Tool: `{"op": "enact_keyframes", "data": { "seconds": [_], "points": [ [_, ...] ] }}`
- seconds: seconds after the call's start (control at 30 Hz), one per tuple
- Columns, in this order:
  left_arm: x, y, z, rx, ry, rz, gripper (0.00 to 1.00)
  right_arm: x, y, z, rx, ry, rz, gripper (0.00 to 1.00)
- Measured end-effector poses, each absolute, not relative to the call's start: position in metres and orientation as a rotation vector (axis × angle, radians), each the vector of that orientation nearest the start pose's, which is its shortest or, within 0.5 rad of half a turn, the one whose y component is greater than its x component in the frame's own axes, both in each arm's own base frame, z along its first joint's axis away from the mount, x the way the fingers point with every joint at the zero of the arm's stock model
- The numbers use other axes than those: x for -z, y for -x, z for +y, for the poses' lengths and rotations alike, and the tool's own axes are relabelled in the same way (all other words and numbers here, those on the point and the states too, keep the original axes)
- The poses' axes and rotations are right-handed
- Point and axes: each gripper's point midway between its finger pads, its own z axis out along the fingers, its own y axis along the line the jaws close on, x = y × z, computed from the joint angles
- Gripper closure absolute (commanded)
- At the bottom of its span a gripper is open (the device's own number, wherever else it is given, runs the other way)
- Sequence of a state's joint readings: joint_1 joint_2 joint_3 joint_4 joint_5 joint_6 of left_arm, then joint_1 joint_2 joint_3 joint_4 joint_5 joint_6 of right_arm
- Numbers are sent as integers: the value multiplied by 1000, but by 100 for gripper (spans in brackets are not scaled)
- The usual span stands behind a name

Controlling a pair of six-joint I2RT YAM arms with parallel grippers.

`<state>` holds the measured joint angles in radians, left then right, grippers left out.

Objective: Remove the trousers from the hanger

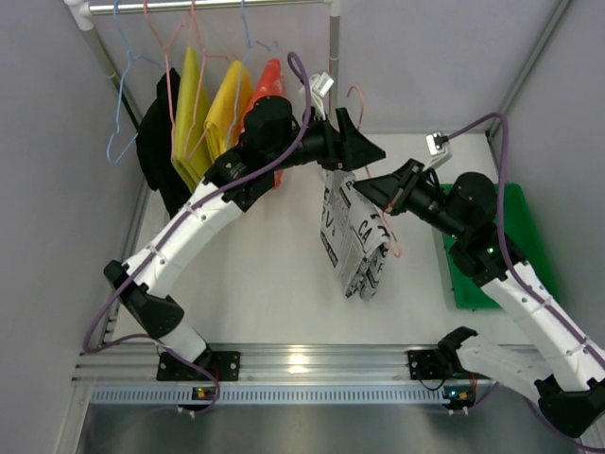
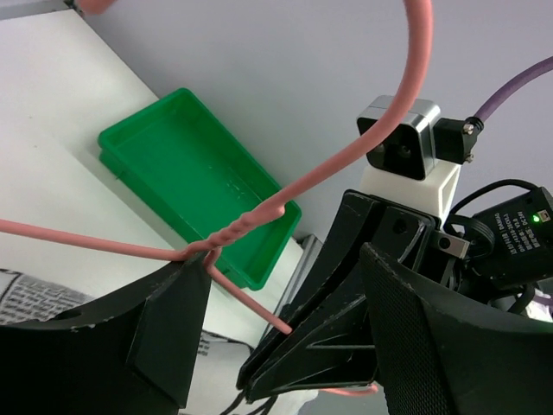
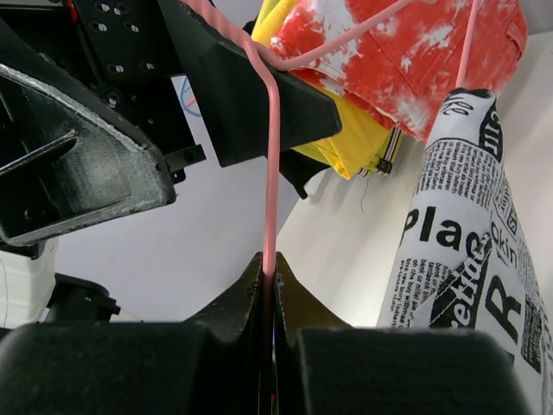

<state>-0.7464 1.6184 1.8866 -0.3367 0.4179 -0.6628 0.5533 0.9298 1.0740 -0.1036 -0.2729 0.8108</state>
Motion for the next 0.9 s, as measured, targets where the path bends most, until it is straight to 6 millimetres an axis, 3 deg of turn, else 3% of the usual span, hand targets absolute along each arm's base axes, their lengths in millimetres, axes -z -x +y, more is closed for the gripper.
{"op": "enact_keyframes", "data": {
  "seconds": [0.37,0.5,0.6,0.73,0.8,0.83,0.87,0.9],
  "points": [
    [-446,-282,-406,1475,-339,1820,41,-403,-241,240,-1300,-10,1683,100],
    [-445,-286,-406,1471,-299,1829,57,-405,-241,241,-1316,-24,1677,100],
    [-444,-289,-407,1474,-277,1835,62,-404,-242,241,-1321,-29,1682,100],
    [-442,-293,-409,1477,-255,1841,89,-403,-242,245,-1331,-18,1687,100],
    [-442,-293,-410,1484,-255,1841,100,-404,-241,247,-1339,-9,1680,85],
    [-442,-291,-411,1491,-264,1842,100,-406,-241,247,-1342,-7,1667,76],
    [-441,-289,-411,1493,-275,1847,100,-408,-242,247,-1341,-1,1653,52],
    [-439,-288,-412,1492,-286,1853,100,-410,-242,247,-1339,7,1639,40]
  ]
}}
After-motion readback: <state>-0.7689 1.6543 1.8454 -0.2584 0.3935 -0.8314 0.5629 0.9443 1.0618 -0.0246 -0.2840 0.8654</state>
